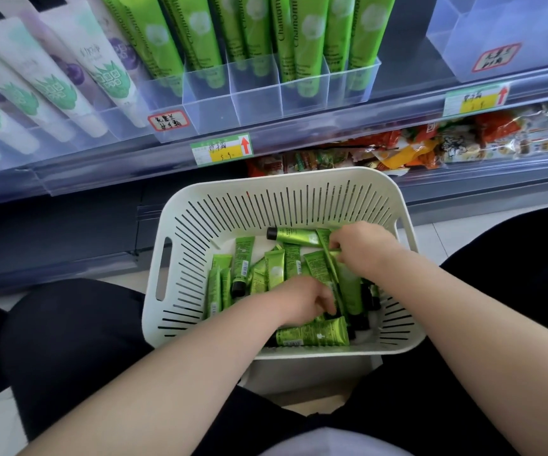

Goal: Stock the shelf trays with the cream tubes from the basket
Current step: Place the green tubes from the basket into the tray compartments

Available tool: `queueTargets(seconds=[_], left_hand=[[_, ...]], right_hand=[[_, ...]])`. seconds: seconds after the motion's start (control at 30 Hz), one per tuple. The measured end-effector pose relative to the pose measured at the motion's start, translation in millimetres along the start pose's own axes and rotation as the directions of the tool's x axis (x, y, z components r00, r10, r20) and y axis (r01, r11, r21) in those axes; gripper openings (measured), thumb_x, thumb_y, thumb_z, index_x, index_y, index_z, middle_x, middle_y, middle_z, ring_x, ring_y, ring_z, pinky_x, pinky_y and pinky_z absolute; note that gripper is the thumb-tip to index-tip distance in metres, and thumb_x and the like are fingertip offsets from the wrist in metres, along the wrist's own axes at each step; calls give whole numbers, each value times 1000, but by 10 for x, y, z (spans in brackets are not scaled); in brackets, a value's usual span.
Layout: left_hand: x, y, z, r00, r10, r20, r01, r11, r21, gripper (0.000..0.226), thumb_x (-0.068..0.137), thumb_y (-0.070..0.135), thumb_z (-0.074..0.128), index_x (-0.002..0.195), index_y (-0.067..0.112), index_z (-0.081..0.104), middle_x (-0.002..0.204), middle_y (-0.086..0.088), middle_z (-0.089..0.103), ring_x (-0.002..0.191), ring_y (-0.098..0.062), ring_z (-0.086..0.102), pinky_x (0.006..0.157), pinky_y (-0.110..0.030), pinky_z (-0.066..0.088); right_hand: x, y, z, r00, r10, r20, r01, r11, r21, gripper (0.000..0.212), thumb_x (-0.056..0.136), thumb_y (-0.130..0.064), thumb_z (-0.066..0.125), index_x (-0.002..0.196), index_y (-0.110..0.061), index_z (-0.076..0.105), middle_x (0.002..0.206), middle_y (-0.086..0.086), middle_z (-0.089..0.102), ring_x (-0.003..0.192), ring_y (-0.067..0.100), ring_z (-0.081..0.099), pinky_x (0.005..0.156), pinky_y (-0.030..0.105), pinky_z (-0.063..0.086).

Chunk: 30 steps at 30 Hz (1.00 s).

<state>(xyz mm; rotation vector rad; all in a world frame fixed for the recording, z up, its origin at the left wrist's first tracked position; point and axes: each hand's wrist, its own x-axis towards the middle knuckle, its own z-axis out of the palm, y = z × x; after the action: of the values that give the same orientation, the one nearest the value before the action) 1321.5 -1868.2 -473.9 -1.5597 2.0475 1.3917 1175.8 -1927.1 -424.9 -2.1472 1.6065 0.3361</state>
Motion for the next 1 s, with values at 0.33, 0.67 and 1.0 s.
queueTargets(seconds=[0.33, 0.67, 1.0], left_hand=[[51, 169, 136, 972, 13, 235, -102, 924, 368, 44, 100, 16, 42, 134, 44, 46, 138, -9, 37, 134, -31, 30, 101, -48, 41], [-190, 16, -298, 959, -197, -202, 226, 965, 133, 26, 82, 36, 71, 85, 22, 49, 86, -1, 59, 68, -19, 62, 49, -34, 48], [-558, -189, -518, 830, -550, -91, 557, 818, 140, 53, 78, 16, 80, 119, 1, 51, 92, -10, 67, 66, -19, 70, 64, -33, 60]], right_hand=[[-40, 157, -148, 968, -6, -249, 56, 979, 195, 23, 90, -17, 61, 111, -20, 66, 105, 5, 60, 94, 27, 58, 77, 33, 47], [-82, -20, -109, 962, -123, -245, 176, 962, 208, 22, 92, -22, 57, 113, -23, 65, 110, 0, 60, 101, 21, 56, 82, 33, 48], [-145, -304, -45, 952, -255, -168, 275, 955, 108, 21, 93, -25, 56, 112, -28, 64, 113, -4, 61, 100, 17, 58, 84, 36, 52]])
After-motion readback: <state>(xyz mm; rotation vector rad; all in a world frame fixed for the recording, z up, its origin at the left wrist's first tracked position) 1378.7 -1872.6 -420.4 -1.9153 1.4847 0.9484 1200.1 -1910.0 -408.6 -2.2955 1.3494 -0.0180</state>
